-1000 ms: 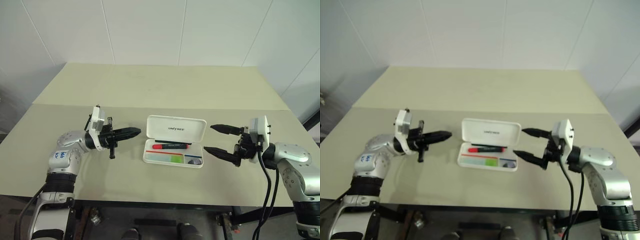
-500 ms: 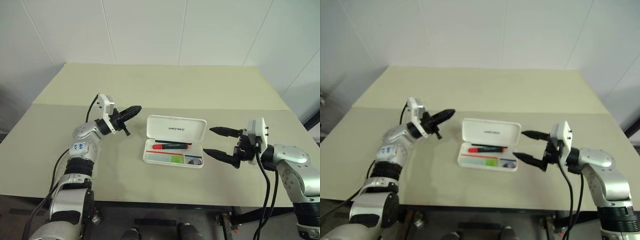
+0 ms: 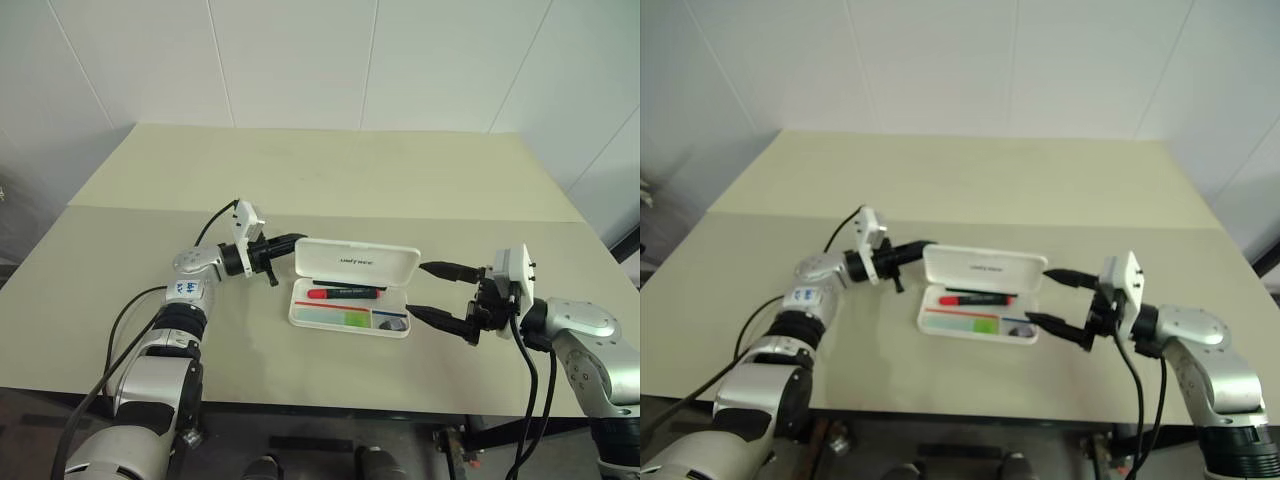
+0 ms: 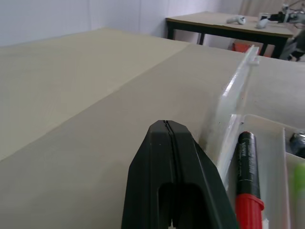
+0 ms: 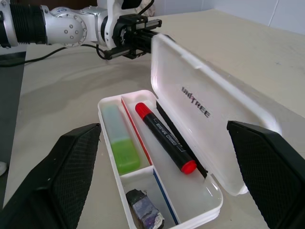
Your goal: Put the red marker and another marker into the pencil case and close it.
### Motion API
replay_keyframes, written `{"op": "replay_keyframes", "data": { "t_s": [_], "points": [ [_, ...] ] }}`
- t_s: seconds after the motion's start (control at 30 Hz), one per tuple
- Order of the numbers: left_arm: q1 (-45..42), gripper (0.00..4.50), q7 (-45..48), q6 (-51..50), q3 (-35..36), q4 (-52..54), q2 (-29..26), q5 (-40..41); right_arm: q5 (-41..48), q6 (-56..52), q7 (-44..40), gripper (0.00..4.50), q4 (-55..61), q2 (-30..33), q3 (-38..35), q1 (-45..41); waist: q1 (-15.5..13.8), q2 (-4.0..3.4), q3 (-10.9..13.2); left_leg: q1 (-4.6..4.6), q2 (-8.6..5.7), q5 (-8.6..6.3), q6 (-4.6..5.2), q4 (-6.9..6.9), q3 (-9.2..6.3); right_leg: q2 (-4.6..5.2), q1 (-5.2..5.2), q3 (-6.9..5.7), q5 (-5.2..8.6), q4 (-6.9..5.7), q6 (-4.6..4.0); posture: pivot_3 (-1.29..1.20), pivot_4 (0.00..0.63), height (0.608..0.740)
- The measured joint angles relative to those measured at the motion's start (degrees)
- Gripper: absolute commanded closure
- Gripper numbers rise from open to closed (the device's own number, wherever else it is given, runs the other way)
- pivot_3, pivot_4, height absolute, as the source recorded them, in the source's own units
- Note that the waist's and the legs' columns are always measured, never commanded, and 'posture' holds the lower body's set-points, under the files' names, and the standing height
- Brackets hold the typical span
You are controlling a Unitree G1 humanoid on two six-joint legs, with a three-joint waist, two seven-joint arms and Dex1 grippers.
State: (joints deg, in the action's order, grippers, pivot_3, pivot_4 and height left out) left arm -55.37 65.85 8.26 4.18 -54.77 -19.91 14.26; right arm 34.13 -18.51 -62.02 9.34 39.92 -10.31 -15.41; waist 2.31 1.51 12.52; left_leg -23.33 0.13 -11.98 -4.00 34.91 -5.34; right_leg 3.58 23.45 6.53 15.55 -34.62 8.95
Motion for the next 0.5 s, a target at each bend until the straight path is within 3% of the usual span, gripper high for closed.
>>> {"op": "replay_keyframes", "data": {
  "t_s": [0.5],
  "points": [
    [4.48,4.48,17.40,4.58,-5.57,9.66,-2.23,-0.39,4.28,-5.24,0.39,0.00,5.23,4.56,-6.35,6.15,-0.50,0.00,0.00,0.01,0.02,-0.01,-0.01,0.02,0.01,0.00,-0.04,0.00,-0.01,0.07,-0.05,0.00,0.150,0.740]
  ]
}}
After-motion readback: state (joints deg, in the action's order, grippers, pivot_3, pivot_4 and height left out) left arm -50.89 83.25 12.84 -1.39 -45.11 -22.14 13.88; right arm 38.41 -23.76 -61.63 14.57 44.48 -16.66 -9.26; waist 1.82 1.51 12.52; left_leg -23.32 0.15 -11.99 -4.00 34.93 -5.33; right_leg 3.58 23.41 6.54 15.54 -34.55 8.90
